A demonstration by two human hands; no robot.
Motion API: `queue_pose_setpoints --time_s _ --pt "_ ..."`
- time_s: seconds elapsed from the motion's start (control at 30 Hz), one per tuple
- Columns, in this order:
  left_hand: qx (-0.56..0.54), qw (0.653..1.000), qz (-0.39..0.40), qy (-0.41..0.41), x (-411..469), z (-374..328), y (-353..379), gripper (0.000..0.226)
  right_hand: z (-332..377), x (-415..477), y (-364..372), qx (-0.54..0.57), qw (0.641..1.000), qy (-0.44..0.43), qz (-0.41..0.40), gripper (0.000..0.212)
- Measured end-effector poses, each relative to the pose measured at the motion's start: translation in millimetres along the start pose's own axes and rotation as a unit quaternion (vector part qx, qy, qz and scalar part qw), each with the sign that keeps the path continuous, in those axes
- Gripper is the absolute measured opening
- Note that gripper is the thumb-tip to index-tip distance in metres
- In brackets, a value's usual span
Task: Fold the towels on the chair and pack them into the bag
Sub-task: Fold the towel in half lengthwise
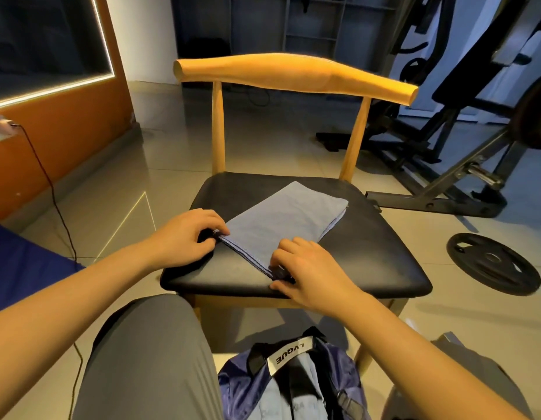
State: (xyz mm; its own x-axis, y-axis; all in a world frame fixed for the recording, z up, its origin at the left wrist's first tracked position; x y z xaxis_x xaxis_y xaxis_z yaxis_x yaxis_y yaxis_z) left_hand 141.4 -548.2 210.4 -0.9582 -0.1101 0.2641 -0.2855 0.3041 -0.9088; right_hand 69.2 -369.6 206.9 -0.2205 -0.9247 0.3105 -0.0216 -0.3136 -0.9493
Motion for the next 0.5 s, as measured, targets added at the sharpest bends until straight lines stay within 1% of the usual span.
queue_pose_setpoints --time_s 0.1,0.23,0.3,0.4,0.5 --pt "0.013 1.0 -0.008 0.009 1.9 -3.1 -2.7 0.022 -1.4 -0.5 1.1 0.003 1.0 -0.01 -0.016 0.01" --pt "0.029 0.999 0.005 0.015 7.1 -8.7 -2.0 0.031 -1.1 -3.8 2.2 -0.018 0.999 0.004 -0.034 0.004" --pt "0.048 0.998 -0.001 0.029 8.3 -14.4 -3.6 0.033 -2.7 -6.1 -2.1 0.027 0.999 0.016 -0.027 0.008" --pt "0.05 0.996 -0.013 0.066 9.3 -27.2 -0.5 0.036 -16.9 -8.8 -6.5 0.138 0.988 0.065 0.003 0.01" --pt "0.051 0.993 -0.012 0.105 12.1 -47.2 7.8 0.025 -37.9 -14.1 -6.5 0.232 0.963 0.124 0.061 0.011"
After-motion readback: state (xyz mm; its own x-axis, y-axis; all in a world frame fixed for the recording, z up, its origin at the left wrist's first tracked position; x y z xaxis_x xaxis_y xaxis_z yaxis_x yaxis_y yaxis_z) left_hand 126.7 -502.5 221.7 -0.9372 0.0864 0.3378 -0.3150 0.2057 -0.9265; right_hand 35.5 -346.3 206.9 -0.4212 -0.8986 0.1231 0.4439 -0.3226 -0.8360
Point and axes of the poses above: each hand's wrist, its own x-axis towards the middle knuckle, its own y-axis out of the palm, z = x × y, the point moved 10 cm from there along x, towards the middle knuckle, and after that the axes turned 9 degrees about y, right-handed, at the moved point
